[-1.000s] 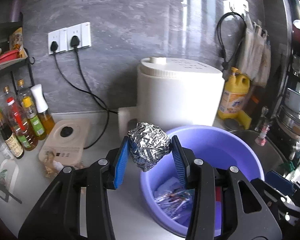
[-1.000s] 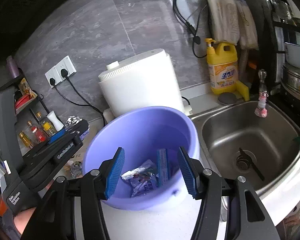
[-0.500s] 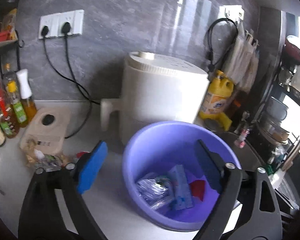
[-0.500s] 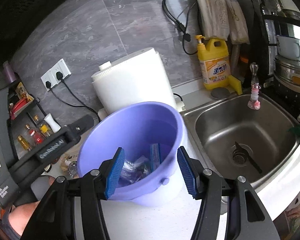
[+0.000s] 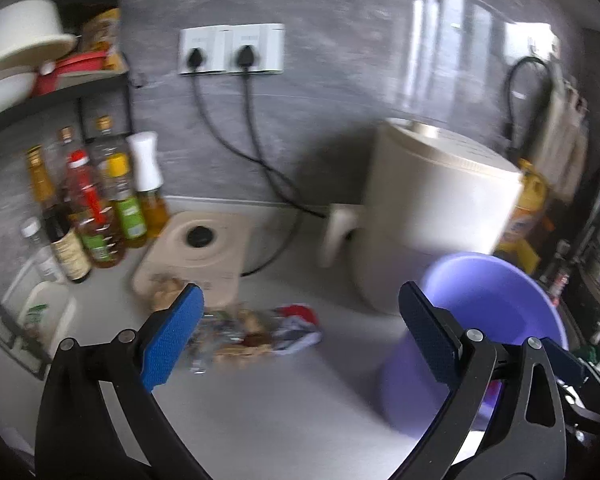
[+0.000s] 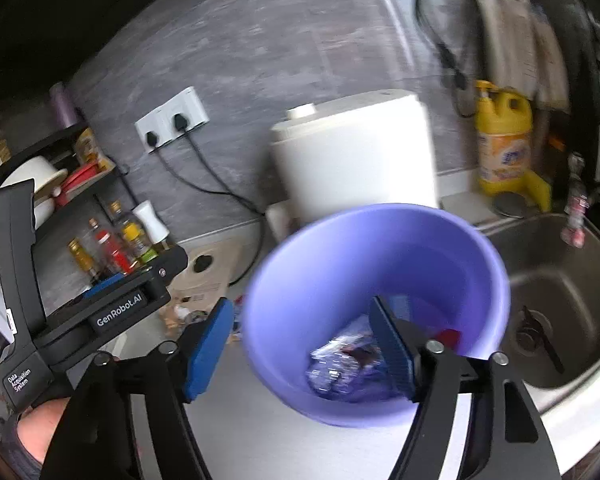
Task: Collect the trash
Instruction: 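Move both tools back to the trash pile on the counter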
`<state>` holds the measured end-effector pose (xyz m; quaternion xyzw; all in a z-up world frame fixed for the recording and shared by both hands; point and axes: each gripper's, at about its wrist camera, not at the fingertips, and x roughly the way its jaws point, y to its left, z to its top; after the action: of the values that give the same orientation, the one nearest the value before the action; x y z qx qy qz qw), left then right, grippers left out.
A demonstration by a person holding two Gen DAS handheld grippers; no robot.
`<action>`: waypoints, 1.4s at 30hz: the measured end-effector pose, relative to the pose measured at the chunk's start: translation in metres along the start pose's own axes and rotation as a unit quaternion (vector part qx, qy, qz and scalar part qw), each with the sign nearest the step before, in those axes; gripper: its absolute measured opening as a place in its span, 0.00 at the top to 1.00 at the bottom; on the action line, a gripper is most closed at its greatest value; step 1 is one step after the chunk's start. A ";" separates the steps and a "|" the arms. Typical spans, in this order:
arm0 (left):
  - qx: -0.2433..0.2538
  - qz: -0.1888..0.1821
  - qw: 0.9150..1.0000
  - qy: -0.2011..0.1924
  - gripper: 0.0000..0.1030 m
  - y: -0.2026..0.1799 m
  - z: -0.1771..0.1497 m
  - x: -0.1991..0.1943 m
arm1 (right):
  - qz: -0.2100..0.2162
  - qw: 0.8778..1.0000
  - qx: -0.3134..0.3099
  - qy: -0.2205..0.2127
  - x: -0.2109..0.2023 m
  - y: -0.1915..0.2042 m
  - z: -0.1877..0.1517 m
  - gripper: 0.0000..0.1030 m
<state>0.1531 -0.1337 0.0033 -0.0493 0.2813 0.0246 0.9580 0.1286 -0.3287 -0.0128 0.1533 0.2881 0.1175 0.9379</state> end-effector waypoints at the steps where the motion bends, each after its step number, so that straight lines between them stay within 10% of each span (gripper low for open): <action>1: -0.004 0.007 1.000 0.001 0.06 0.007 0.000 0.000 | 0.005 1.000 -0.005 0.001 0.003 0.006 0.000 0.28; 15: -0.049 0.092 0.994 0.013 0.06 0.101 -0.001 -0.004 | 0.065 0.997 -0.049 0.014 0.042 0.080 -0.008 0.08; 31: -0.047 0.078 0.995 0.051 0.06 0.145 -0.021 0.021 | 0.063 0.993 -0.083 0.053 0.082 0.119 -0.031 0.08; 42: -0.056 0.038 0.993 0.094 0.13 0.151 -0.035 0.065 | 0.049 0.990 -0.069 0.117 0.129 0.112 -0.045 0.32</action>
<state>0.1776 0.0137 -0.0732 -0.0945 0.3701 0.0721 0.9213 0.1918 -0.1752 -0.0731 0.0873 0.3787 0.2005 0.8993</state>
